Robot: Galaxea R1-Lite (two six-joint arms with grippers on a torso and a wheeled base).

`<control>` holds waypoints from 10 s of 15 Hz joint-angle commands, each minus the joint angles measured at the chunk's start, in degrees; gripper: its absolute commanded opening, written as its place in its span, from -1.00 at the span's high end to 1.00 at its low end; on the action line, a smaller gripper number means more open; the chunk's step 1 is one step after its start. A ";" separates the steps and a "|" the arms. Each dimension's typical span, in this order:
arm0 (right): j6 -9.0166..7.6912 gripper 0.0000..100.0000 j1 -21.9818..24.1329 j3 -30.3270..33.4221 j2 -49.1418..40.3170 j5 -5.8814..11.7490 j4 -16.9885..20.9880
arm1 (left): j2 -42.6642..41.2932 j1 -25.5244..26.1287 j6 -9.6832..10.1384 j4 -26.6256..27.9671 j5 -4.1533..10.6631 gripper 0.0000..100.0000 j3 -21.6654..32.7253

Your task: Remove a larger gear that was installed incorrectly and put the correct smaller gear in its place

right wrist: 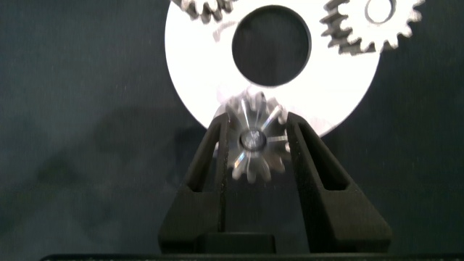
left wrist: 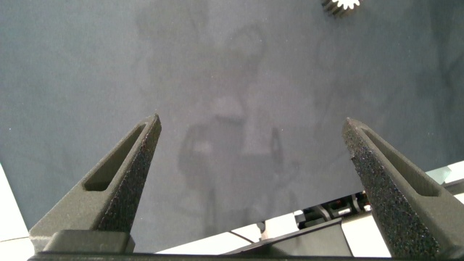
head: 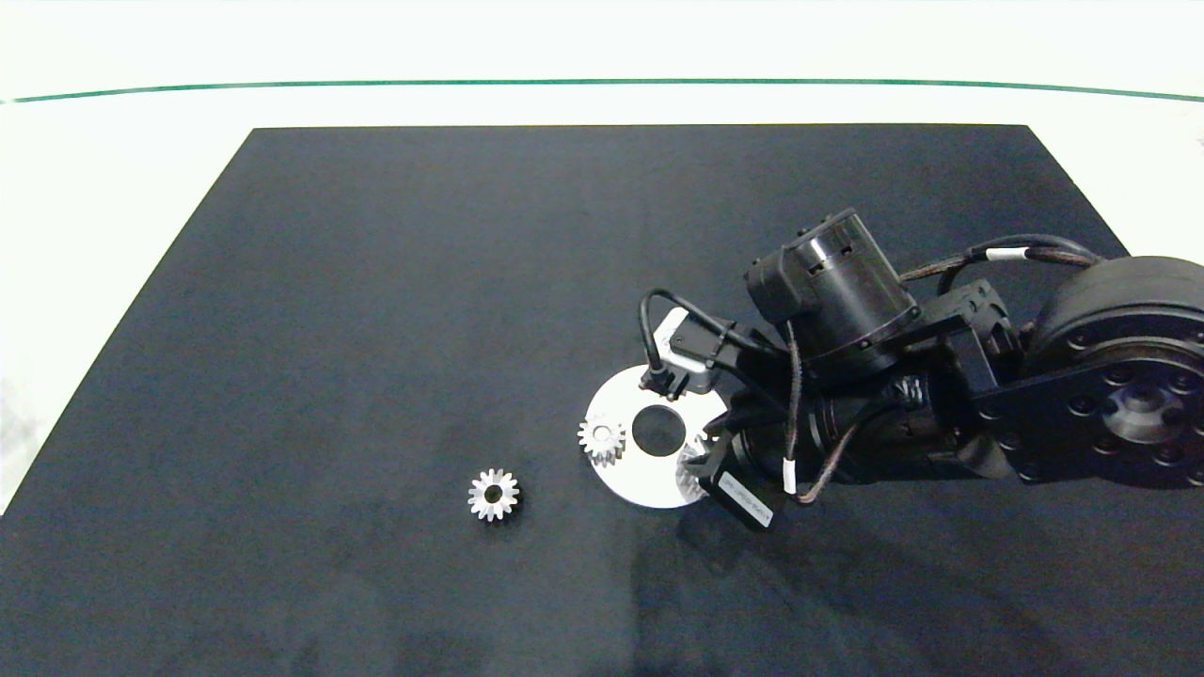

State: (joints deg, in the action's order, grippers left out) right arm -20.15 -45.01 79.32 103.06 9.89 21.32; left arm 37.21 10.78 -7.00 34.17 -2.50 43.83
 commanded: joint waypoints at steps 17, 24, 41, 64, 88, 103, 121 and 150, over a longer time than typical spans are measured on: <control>3.19 -1.00 0.10 -0.84 0.30 0.40 1.35 | -0.91 -0.14 -0.03 0.20 0.13 -1.00 -1.02; 3.72 -1.00 0.18 -0.40 3.20 1.19 0.83 | -1.17 -0.05 -0.03 0.20 0.21 -1.00 -1.29; 3.89 -0.37 0.27 -0.05 3.64 1.89 0.65 | -1.43 -0.05 -0.03 0.11 0.30 -1.00 -1.29; 3.80 0.38 0.18 -1.01 3.46 1.36 0.39 | -2.23 -0.32 -1.44 0.11 0.30 -1.00 -1.29; 4.51 0.38 -0.08 -11.56 0.39 1.01 -10.95 | -2.84 -0.49 -1.44 0.20 0.39 -1.00 -1.99; 4.59 0.38 -0.52 -19.65 -3.48 1.54 -20.35 | -2.93 -0.76 -1.44 0.11 0.57 -1.00 -2.52; 5.74 0.38 -0.52 -20.00 -5.94 1.89 -19.92 | -3.90 -0.76 -1.44 0.20 0.65 -1.00 -2.52; 7.23 -0.43 -0.52 -20.26 -3.48 1.89 -22.90 | -5.04 -0.67 -1.44 0.20 0.65 -1.00 -2.96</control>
State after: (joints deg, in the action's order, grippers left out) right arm -12.81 -45.51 59.06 99.56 11.72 -1.56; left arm 32.18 10.03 -8.40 34.17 -1.84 40.90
